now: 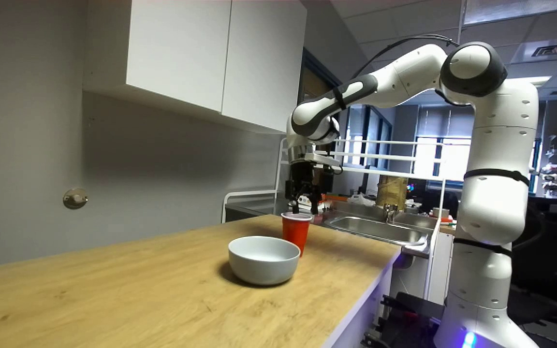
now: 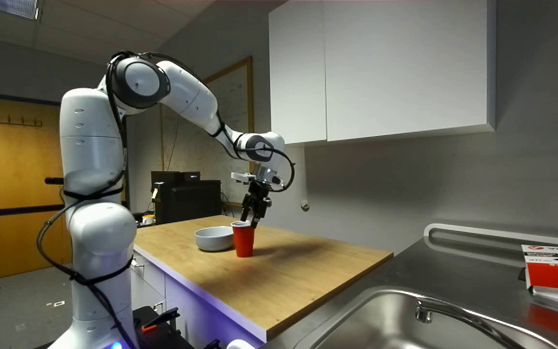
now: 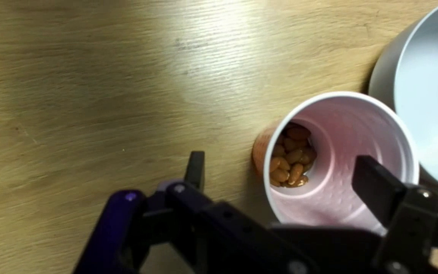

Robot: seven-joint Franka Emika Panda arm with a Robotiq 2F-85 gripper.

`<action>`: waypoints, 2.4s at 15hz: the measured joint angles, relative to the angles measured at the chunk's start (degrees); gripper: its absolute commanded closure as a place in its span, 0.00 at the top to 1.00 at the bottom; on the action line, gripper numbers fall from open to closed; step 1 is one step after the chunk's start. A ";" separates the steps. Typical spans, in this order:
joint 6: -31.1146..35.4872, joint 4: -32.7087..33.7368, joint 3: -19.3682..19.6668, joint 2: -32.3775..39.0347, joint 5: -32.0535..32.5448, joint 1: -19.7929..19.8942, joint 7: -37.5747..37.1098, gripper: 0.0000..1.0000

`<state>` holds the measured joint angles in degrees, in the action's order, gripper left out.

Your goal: Pour the contents from the orange cup into the gray bowl

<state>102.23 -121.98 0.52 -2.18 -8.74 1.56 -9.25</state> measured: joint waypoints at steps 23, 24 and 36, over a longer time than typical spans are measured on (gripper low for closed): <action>3.23 1.81 -0.97 0.70 -2.63 -2.53 -3.96 0.06; 3.86 1.82 -1.78 -0.01 -0.75 -3.31 -6.57 0.05; -1.43 1.44 -16.06 -7.62 30.17 -11.33 -39.92 0.06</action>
<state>100.81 -120.54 -15.54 -9.81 21.43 -9.77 -49.18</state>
